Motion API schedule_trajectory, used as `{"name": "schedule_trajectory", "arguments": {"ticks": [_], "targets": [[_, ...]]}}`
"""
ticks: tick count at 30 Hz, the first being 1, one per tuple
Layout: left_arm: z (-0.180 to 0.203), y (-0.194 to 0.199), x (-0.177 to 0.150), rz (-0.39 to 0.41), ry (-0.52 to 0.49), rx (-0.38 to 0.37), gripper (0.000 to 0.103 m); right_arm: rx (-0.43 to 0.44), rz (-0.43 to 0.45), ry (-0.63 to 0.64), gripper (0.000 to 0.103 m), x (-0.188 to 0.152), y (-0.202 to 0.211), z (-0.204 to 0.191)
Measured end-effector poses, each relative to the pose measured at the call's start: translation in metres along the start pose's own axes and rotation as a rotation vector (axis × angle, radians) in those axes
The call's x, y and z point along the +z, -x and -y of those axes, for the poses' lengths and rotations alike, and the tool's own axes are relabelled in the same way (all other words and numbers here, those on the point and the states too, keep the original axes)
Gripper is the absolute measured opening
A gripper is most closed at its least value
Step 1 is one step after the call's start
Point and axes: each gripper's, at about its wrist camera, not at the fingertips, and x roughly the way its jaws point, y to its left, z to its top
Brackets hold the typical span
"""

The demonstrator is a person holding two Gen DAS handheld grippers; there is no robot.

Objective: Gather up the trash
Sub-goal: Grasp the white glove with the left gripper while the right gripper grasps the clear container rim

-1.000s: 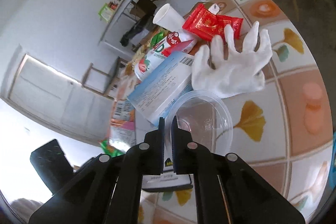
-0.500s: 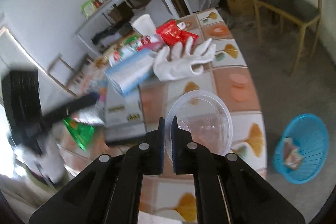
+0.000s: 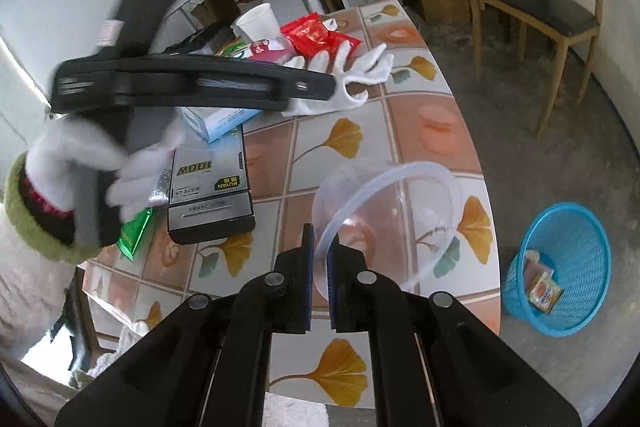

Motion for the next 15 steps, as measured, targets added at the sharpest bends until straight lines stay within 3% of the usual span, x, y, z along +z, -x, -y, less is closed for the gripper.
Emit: {"name": "schedule_trajectory", "arguments": {"ticks": [5,7,13,15], "targets": [[0.012,-0.033,0.01,-0.051,-0.065,0.072,0.068,0.029,0.013,-0.039,0.007,-0.004,0.003,0.007],[0.011,-0.043,0.014,-0.068,-0.06,0.092,0.062,0.033,0.02,-0.047,0.007,-0.004,0.006,0.009],[0.003,-0.056,0.016,-0.091,-0.01,0.099,0.035,0.048,0.036,-0.067,0.007,-0.009,0.011,0.015],[0.003,-0.054,0.016,-0.086,-0.007,0.098,0.02,0.055,0.038,-0.076,0.006,-0.011,0.012,0.017]]}}
